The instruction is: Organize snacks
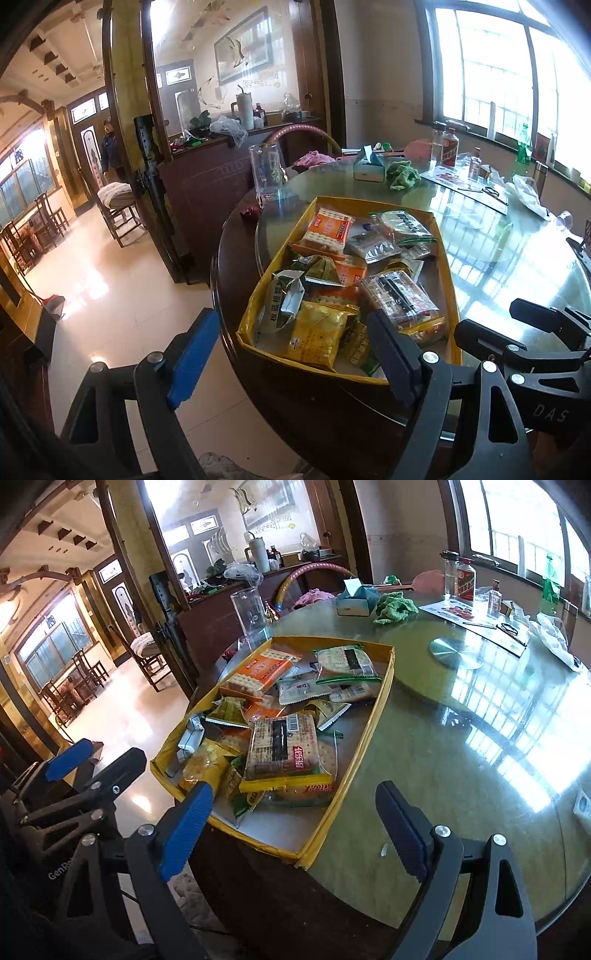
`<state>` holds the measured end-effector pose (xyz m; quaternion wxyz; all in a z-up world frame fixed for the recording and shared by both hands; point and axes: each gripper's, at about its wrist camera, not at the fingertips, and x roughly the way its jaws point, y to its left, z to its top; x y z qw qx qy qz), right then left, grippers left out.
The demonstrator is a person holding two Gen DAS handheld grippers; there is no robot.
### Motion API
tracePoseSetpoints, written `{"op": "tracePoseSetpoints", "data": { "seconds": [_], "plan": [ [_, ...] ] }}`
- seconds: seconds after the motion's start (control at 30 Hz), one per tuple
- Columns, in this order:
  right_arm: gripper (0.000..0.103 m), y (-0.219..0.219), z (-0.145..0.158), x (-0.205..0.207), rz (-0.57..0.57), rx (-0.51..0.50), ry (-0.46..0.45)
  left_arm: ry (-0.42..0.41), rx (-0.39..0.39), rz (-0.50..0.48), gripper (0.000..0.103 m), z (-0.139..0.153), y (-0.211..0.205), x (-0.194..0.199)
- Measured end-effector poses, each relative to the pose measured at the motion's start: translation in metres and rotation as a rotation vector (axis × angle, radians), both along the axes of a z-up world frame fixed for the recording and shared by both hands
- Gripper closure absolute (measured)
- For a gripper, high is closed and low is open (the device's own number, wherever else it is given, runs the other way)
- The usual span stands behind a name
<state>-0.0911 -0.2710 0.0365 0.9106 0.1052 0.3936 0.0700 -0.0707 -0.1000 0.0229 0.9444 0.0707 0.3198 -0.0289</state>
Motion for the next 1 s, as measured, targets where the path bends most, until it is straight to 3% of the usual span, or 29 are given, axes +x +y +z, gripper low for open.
{"op": "tracePoseSetpoints", "data": {
  "seconds": [1.0],
  "plan": [
    [0.013,-0.0024,-0.0059,0.0094,-0.012,-0.018,0.026,0.035,0.035,0.014,0.021,-0.0104,-0.0016,0.0092]
  ]
}}
